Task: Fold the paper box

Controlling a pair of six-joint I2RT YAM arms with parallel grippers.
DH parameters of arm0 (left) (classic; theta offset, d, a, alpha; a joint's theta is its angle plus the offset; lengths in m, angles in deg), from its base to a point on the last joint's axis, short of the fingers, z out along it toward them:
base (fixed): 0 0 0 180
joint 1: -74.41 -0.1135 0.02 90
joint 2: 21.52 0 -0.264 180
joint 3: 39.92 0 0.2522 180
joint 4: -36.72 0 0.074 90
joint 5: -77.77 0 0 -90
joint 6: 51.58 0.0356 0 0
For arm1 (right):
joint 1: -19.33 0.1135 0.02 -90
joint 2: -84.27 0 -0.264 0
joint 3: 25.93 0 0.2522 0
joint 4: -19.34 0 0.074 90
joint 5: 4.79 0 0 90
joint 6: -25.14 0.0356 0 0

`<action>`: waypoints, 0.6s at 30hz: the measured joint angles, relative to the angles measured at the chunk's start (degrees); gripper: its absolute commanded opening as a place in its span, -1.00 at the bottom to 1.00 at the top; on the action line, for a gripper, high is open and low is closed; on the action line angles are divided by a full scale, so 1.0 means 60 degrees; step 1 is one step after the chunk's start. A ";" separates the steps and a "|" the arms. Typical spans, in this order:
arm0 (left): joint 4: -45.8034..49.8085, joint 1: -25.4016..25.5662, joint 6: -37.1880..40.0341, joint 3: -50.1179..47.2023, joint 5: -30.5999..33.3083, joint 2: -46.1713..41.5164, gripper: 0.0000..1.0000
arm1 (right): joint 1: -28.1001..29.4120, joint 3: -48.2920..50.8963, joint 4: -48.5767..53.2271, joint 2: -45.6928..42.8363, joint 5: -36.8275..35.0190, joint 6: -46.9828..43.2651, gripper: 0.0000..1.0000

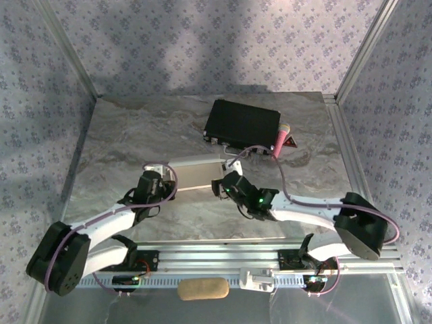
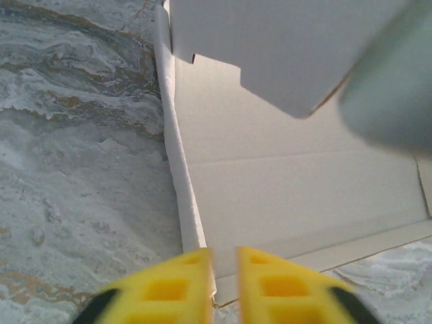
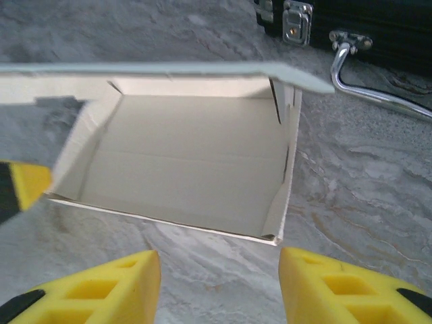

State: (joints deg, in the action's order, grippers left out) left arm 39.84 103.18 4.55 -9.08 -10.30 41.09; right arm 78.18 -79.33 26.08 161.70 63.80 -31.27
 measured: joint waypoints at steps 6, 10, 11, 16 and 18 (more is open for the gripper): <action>0.0896 0.0240 -0.0266 0.0011 0.0036 -0.1239 -0.06 | -0.0270 -0.0364 0.0867 -0.0721 0.0514 0.0528 0.07; 0.1643 0.0295 -0.0415 0.0018 -0.0084 -0.2084 -0.04 | -0.0608 -0.0696 0.1406 -0.1045 0.0838 0.0925 0.07; 0.1829 0.0299 -0.0455 0.0018 -0.0146 -0.2302 -0.04 | -0.0703 -0.0772 0.1508 -0.1129 0.0929 0.1009 0.07; 0.2736 0.0353 -0.0554 0.0138 -0.0284 -0.3016 -0.08 | -0.1126 -0.1133 0.1836 -0.1319 0.1228 0.1271 0.03; 0.3144 0.0353 -0.0554 0.0357 -0.0277 -0.3104 -0.01 | -0.1311 -0.1311 0.2080 -0.1319 0.1286 0.1275 0.02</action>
State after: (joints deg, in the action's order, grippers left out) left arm 58.71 105.30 1.23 -6.94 -11.96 22.47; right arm 70.31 -87.20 38.56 153.79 71.52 -23.62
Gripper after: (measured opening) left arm 0.466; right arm 0.512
